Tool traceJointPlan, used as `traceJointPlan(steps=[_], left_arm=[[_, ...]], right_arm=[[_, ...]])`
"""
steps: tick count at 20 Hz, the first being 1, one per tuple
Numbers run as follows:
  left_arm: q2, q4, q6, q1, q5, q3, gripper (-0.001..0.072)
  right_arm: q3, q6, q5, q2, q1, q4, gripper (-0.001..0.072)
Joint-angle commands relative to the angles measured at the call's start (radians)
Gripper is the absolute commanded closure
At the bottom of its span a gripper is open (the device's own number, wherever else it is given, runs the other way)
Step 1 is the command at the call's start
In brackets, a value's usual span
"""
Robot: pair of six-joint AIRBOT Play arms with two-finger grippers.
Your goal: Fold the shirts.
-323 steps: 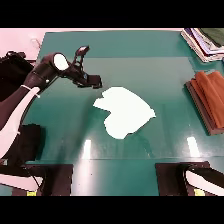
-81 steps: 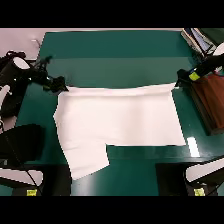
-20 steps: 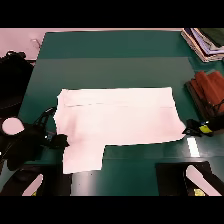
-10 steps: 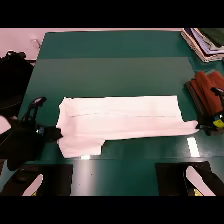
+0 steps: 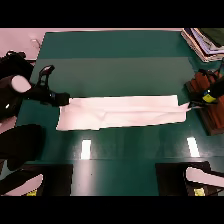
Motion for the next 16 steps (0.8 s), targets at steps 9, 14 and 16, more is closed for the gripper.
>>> traceJointPlan(steps=[9, 14, 16], left_arm=[[-0.134, -0.031, -0.015, 0.001, 0.069, 0.122, 0.0367], [-0.135, -0.093, -0.016, -0.021, 0.073, 0.122, 0.0678], [-0.135, -0.100, -0.017, -0.067, 0.105, 0.122, 0.0678]], right_arm=[[0.160, -0.153, -0.065, -0.240, -0.096, 0.277, 0.0245], [-0.029, -0.231, -0.076, -0.251, -0.295, 0.377, 0.0179], [-0.106, -0.267, -0.080, -0.286, -0.340, 0.463, 0.0192]])
